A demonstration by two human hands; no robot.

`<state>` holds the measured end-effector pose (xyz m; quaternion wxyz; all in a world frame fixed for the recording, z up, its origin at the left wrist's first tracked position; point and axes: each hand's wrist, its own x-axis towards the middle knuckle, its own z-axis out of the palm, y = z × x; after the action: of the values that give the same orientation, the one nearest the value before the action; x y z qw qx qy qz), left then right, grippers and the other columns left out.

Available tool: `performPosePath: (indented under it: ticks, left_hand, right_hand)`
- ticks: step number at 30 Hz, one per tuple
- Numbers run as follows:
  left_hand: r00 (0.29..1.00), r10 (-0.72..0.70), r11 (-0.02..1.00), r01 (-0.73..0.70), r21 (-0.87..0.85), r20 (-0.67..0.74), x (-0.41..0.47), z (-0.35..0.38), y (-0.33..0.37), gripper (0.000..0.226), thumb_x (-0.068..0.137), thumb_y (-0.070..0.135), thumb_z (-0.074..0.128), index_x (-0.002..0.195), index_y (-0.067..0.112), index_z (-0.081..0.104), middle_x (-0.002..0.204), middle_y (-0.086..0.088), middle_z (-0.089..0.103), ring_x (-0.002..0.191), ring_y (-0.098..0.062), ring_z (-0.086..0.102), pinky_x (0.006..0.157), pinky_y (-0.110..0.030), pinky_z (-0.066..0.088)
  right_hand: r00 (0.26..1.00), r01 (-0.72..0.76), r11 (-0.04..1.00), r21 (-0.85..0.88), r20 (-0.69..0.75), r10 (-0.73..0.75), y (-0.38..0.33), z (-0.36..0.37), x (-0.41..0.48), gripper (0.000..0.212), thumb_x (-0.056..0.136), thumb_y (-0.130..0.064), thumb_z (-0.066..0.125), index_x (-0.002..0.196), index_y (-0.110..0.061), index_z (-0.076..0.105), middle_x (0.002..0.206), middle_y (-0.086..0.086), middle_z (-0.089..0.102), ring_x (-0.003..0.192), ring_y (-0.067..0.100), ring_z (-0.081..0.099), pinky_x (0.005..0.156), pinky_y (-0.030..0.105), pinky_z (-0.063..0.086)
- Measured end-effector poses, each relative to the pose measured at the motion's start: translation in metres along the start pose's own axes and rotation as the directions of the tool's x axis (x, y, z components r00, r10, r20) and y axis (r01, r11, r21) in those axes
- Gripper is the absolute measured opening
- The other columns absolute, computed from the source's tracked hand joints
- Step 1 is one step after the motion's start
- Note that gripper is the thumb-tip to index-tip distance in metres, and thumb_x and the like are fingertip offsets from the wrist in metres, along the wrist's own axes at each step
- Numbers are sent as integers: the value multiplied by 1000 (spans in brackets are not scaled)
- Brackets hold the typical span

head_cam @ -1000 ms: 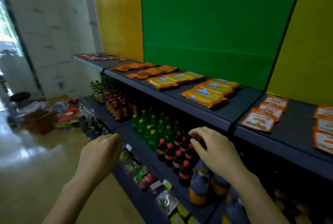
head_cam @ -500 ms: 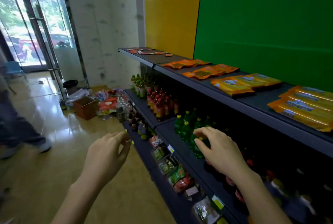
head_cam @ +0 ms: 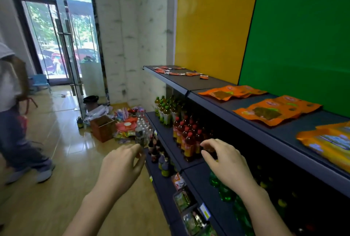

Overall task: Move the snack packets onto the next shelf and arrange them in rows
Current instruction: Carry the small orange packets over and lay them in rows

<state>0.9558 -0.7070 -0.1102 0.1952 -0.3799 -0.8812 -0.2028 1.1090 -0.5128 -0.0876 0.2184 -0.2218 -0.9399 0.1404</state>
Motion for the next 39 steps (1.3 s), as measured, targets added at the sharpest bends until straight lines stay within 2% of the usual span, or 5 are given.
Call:
performPosePath:
  ticks: [8,18,25,34,39]
  left_hand:
    - [998,-54,999,54,-1,-22,96,43,-66,14,85,33,60,92,22,67,81,7,68,76,-16,64,56,-25,40]
    - [992,-54,999,54,2,117,215,109,-185,25,91,44,46,106,30,60,102,15,66,93,-4,61,64,-14,39]
    - [997,18,1000,-17,-20,70,341,127,-282,24,87,40,54,105,26,63,97,8,69,87,-10,65,69,-27,54]
    - [981,188,981,-186,-47,51,459,186,-325,15,74,27,74,85,19,69,76,3,69,65,-16,66,51,-27,50]
    - [973,231,967,-227,-116,25,525,225,-335,15,80,30,67,88,17,69,81,2,69,72,-17,67,56,-29,53]
  right_hand:
    - [999,28,1000,12,34,-28,-10,52,118,27,94,-40,42,119,-35,52,119,-18,56,111,6,52,84,25,43]
    - [997,-48,999,23,54,47,-35,144,262,26,94,-40,43,118,-35,52,118,-18,56,109,5,52,81,21,41]
    - [990,-99,991,85,-87,106,-76,176,388,26,93,-36,46,116,-31,56,116,-17,56,109,5,53,89,26,46]
    - [957,-153,984,88,-237,170,-84,206,511,23,93,-28,50,115,-28,58,108,-15,61,104,4,55,90,25,46]
    - [934,-214,975,57,-282,221,-61,217,579,22,93,-26,50,114,-27,59,110,-12,61,103,6,56,89,26,47]
